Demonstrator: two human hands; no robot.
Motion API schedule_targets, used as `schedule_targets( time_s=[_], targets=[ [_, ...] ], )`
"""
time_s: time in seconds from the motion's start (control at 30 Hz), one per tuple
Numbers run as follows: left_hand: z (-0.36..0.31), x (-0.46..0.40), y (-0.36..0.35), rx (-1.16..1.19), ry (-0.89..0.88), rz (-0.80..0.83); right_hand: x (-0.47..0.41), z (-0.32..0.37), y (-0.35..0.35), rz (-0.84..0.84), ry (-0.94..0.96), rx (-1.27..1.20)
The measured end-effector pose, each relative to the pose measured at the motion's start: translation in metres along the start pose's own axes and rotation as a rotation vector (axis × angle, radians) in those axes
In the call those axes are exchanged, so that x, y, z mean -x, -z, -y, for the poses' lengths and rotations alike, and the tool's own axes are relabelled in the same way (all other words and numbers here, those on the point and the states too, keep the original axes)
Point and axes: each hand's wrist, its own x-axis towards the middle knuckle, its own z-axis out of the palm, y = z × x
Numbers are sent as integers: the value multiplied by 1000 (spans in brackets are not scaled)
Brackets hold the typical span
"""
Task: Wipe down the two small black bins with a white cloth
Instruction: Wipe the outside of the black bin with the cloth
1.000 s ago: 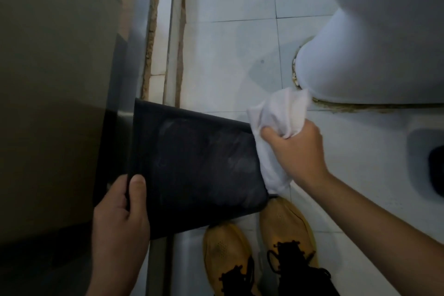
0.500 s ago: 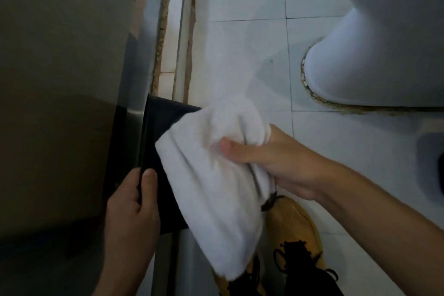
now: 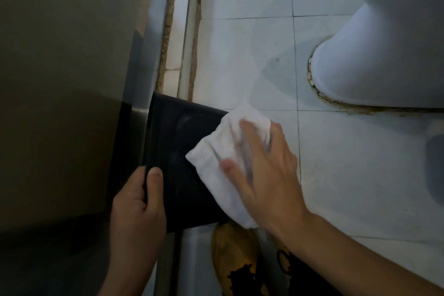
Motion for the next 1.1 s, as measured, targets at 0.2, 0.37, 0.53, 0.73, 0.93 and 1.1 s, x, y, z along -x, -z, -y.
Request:
schedule_targets(
  time_s=[0.2,0.37,0.53,0.73,0.93,1.1],
  targets=[
    [0,-2,-1,15,-5,-8,8,0,-24,-40,110,242],
    [1,-2,-1,8,-22,-11,-1,-8,-34,-207,184,219],
    [3,-5,0,-11,-26,13,2,-5,-39,-303,450,128],
    [4,-6,1,50,-58,5,-11,10,-38,-280,636,99],
    [3,-4,-5,12,-104,-32,-74,35,-23,-340,281,3],
    [6,-10,-4,-4,-97,-49,-41,29,-28,-241,454,-183]
  ],
)
